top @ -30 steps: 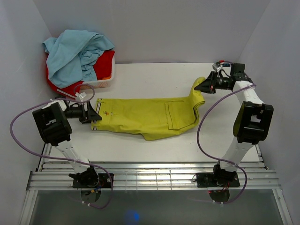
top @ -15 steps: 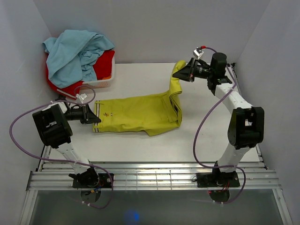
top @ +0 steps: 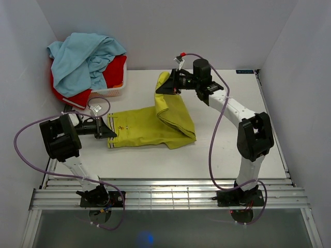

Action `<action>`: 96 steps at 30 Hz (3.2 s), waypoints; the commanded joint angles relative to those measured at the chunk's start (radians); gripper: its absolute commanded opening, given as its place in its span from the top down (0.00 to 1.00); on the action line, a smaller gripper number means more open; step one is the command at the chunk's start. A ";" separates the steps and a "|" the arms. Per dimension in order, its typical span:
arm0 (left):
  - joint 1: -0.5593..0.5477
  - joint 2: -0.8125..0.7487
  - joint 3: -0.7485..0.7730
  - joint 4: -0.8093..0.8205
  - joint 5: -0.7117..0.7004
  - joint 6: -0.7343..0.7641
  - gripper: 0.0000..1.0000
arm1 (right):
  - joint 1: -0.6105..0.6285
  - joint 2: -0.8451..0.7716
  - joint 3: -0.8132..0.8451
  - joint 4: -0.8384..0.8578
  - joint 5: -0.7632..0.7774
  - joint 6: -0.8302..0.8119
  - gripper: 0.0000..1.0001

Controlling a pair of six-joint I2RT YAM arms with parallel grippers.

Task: Fold and stack the trousers
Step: Fold the trousers

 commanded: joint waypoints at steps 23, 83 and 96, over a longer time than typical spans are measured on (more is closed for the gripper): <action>-0.092 0.016 -0.088 0.264 0.051 -0.151 1.00 | 0.334 0.378 0.369 -0.150 0.315 -0.167 0.92; 0.124 -0.382 -0.010 0.101 0.025 -0.107 0.27 | 0.248 0.304 0.359 -0.079 0.061 -0.249 0.26; -0.167 -0.174 0.029 0.079 0.014 -0.217 0.55 | -0.034 0.192 0.063 -0.523 -0.258 -0.765 0.22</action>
